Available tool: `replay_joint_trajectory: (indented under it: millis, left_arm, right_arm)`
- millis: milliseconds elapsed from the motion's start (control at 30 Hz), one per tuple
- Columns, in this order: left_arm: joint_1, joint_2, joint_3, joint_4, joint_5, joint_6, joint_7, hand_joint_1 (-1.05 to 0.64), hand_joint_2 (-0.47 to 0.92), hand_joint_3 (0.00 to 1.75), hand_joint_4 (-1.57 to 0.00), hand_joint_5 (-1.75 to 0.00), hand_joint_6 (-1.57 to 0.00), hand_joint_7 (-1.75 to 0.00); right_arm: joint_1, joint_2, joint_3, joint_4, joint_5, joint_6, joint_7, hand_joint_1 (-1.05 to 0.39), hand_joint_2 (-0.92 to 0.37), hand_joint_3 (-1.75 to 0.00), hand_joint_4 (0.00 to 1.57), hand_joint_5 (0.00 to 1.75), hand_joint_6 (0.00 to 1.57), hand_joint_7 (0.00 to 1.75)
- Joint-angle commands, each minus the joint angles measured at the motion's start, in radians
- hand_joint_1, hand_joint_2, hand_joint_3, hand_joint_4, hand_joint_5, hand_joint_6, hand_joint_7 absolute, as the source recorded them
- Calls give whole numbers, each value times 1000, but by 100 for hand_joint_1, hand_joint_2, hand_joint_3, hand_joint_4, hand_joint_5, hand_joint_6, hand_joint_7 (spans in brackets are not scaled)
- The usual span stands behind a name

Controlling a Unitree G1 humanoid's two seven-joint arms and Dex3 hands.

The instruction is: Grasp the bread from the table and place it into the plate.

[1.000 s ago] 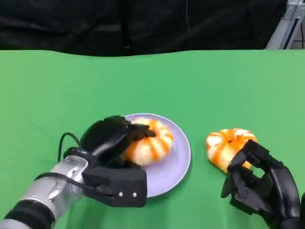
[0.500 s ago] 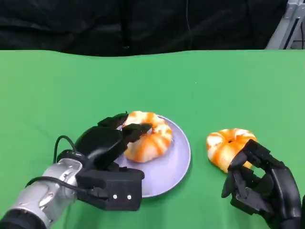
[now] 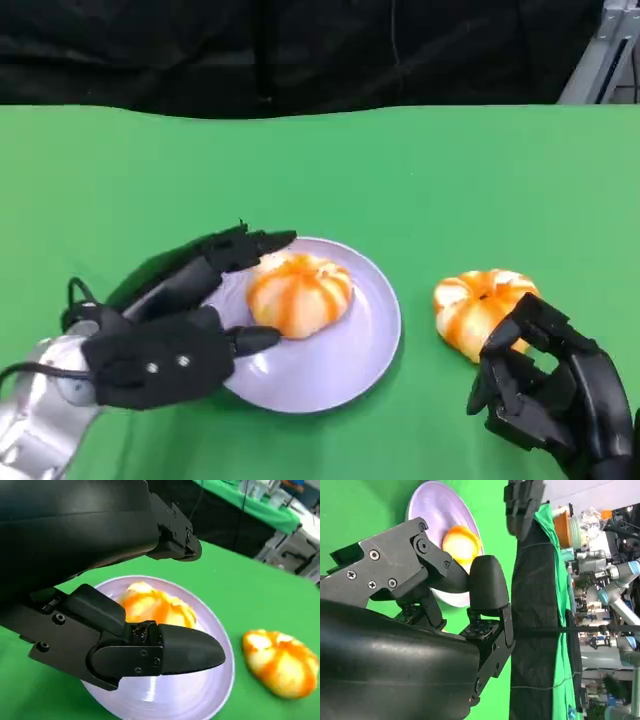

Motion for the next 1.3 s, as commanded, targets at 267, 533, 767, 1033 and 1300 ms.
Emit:
replay_joint_trajectory:
  millis: [267, 533, 767, 1033, 1300]
  left_arm:
    - [214, -21, 266, -333, -620, 400, -242, -17, 92, 31, -68, -31, -65, -12]
    - [352, -41, 390, -478, -808, 574, -227, 10, 69, 130, -83, -173, -77, -157]
    - [405, -76, 449, -368, -854, 551, -282, 6, 69, 143, -91, -175, -72, -175]
    - [394, -99, 458, -282, -815, 506, -287, 8, 63, 149, -93, -175, -74, -175]
    - [380, -99, 464, -264, -804, 502, -290, 11, 60, 151, -93, -175, -75, -175]
  right_arm:
    - [3, -9, -10, -12, 13, 3, 2, -12, -63, -108, 84, 175, 65, 164]
    - [-7, -16, -18, 3, 20, -4, 15, -11, -63, -108, 84, 175, 65, 163]
    - [-8, -17, -24, 7, 23, 1, 18, -12, -63, -108, 83, 175, 65, 162]
    - [-5, -22, -25, 9, 22, -10, 27, -13, -63, -107, 83, 175, 64, 162]
    - [0, -11, -17, -3, 12, -3, 14, -12, -64, -106, 84, 175, 65, 163]
